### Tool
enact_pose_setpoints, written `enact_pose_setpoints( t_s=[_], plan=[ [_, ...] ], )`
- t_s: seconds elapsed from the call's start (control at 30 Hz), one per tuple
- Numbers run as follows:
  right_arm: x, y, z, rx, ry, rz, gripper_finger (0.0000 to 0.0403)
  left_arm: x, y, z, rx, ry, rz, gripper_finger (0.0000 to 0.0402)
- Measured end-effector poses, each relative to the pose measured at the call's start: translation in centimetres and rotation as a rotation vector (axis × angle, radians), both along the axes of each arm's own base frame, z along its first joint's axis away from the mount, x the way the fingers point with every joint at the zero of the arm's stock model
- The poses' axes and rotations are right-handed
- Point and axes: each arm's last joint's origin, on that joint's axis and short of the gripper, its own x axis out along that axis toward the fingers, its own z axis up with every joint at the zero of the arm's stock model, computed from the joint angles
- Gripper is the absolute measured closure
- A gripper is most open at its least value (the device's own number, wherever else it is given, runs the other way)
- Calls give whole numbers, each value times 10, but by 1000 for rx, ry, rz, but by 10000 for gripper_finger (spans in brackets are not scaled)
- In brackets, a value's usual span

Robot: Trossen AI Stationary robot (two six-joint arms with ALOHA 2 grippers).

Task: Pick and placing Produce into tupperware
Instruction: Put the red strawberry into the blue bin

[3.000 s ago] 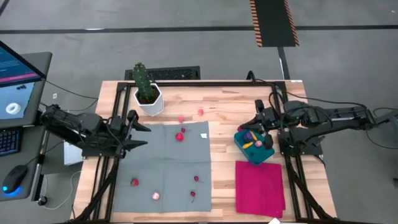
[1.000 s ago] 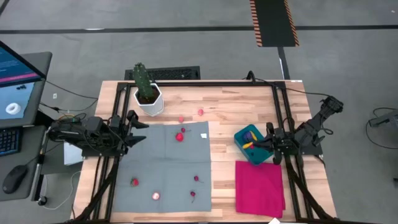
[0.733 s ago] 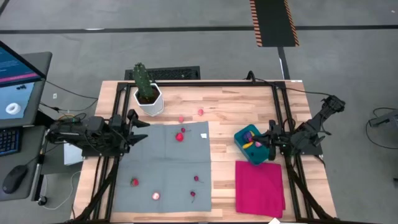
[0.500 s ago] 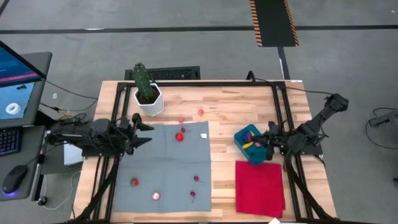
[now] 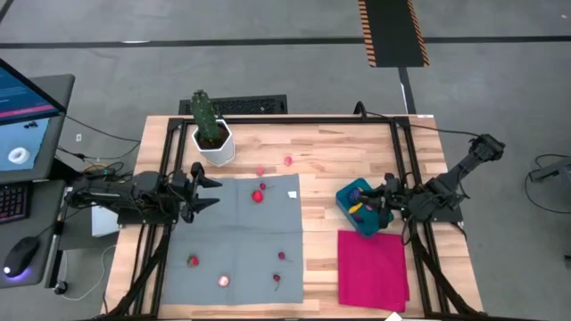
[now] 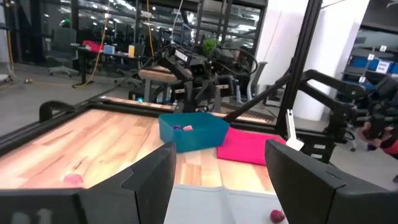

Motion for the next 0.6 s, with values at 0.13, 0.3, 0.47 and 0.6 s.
enact_pose_setpoints(
  t_s=[0.13, 0.3, 0.47, 0.6],
  plan=[
    [4, 3, 16, -50, -120, 33, 264, 0, 0, 1, 25, -13, 10, 165],
    [7, 4, 41, -28, -321, 34, 263, 0, 2, 3, 16, -27, 70, 165],
    [7, 2, 44, 6, -353, 10, 267, 0, 4, 2, -10, -18, 124, 165],
    [10, 1, 40, -8, -319, -12, 270, -1, 5, 5, -83, -50, 158, 165]
  ],
)
